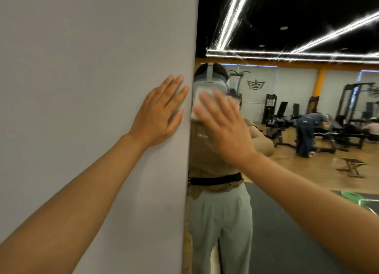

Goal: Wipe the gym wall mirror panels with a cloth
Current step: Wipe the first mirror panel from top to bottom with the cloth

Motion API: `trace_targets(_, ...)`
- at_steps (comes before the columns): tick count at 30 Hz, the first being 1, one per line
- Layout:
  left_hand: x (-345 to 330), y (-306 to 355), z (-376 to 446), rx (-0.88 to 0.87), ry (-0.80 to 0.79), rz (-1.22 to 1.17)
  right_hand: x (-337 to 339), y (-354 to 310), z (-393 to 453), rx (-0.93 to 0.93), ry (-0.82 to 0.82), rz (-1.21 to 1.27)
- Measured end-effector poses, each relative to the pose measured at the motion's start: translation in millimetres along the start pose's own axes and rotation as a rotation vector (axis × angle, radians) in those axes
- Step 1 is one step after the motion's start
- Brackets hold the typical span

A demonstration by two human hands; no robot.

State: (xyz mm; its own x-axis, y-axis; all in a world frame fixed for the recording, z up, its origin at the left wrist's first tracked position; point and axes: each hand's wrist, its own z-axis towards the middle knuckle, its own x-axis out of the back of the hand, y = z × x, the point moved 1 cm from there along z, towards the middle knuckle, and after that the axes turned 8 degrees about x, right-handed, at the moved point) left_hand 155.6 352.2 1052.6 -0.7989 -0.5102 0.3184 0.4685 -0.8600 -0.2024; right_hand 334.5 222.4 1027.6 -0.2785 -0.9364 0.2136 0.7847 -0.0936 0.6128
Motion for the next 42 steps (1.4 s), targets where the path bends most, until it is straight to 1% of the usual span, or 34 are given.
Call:
trace_targets(2, 2.0, 1.7, 0.8, 0.016, -0.021, -0.006, -8.9, -38.7, -56.9, 0.151, -0.122, 0.04)
trace_targets(4, 3.9, 4.5, 0.6, 0.047, -0.047, -0.016, -17.3, -75.7, -120.6, 0.354, -0.298, 0.017)
trace_targets(6, 5.3, 8.4, 0.2, 0.084, -0.089, -0.028, -24.2, -94.3, -168.7, 0.525, -0.445, -0.014)
trace_targets(7, 5.7, 10.3, -0.3, 0.101, -0.109, -0.029, -25.2, -96.0, -180.4, 0.575, -0.487, -0.022)
trace_targets(9, 6.0, 14.1, -1.6, 0.123, -0.127, -0.02, -23.0, -91.5, -179.8, 0.618, -0.509, -0.034)
trace_targets(10, 5.9, 15.8, -1.9, 0.126, -0.128, -0.015, -20.1, -86.3, -171.1, 0.597, -0.483, -0.025)
trace_targets(11, 5.8, 17.4, -1.9, 0.126, -0.13, -0.012, -15.7, -78.9, -157.0, 0.531, -0.429, -0.009)
trace_targets(15, 5.6, 22.1, -1.5, 0.155, -0.121, 0.004, 10.4, -13.5, -75.3, -0.002, -0.126, 0.021)
trace_targets(17, 6.1, 28.2, -0.4, 0.186, -0.104, 0.003, 24.8, 16.9, -49.7, -0.197, -0.051, 0.002)
trace_targets(18, 6.2, 32.1, 0.0, 0.211, -0.099, -0.001, 27.1, 22.2, -46.5, -0.251, -0.012, 0.0)
trace_targets(20, 5.2, 39.5, 0.1, 0.263, -0.095, -0.013, 25.9, 15.4, -60.4, -0.262, 0.041, 0.015)
trace_targets(21, 4.4, 42.4, -0.1, 0.281, -0.09, -0.017, 22.0, 4.9, -77.4, -0.223, 0.03, 0.032)
trace_targets(22, 3.7, 44.9, -0.3, 0.292, -0.083, -0.02, 16.9, -7.9, -100.7, -0.131, -0.014, 0.054)
trace_targets(23, 2.9, 47.2, -0.4, 0.3, -0.075, -0.027, 12.5, -21.2, -128.6, 0.033, -0.091, 0.05)
trace_targets(25, 1.8, 49.8, -0.1, 0.32, -0.063, -0.052, 9.5, -38.5, -188.4, 0.471, -0.32, -0.032)
trace_targets(26, 1.8, 50.4, 0.3, 0.329, -0.061, -0.062, 10.4, -38.4, -212.5, 0.626, -0.428, -0.07)
trace_targets(27, 2.0, 50.8, 0.4, 0.338, -0.061, -0.068, 14.3, -33.6, -226.7, 0.691, -0.491, -0.09)
trace_targets(28, 2.1, 50.9, 0.5, 0.346, -0.06, -0.069, 19.7, -24.9, -230.0, 0.689, -0.508, -0.083)
trace_targets(29, 2.4, 51.4, 0.7, 0.351, -0.055, -0.067, 26.6, -13.3, -224.5, 0.647, -0.482, -0.065)
trace_targets(30, 2.2, 52.0, 0.8, 0.356, -0.05, -0.062, 33.5, 0.4, -212.7, 0.565, -0.43, -0.042)
trace_targets(32, 1.1, 54.7, 1.3, 0.368, -0.034, -0.05, 50.2, 37.8, -178.8, 0.311, -0.298, -0.022)
trace_targets(35, -2.1, 59.6, 2.3, 0.39, -0.027, -0.021, 77.2, 100.8, -134.6, -0.089, -0.133, -0.065)
trace_targets(37, -3.4, 61.6, 2.4, 0.407, -0.023, 0.009, 89.6, 125.5, -121.1, -0.261, -0.02, -0.048)
trace_targets(39, -4.3, 64.2, 2.9, 0.425, -0.015, 0.032, 91.1, 127.4, -126.2, -0.313, 0.05, -0.014)
trace_targets(40, -4.5, 65.6, 3.4, 0.436, -0.011, 0.035, 88.1, 122.4, -136.8, -0.294, 0.049, -0.006)
trace_targets(42, -4.5, 69.6, 4.1, 0.454, -0.007, 0.032, 77.6, 101.5, -172.1, -0.198, -0.02, 0.021)
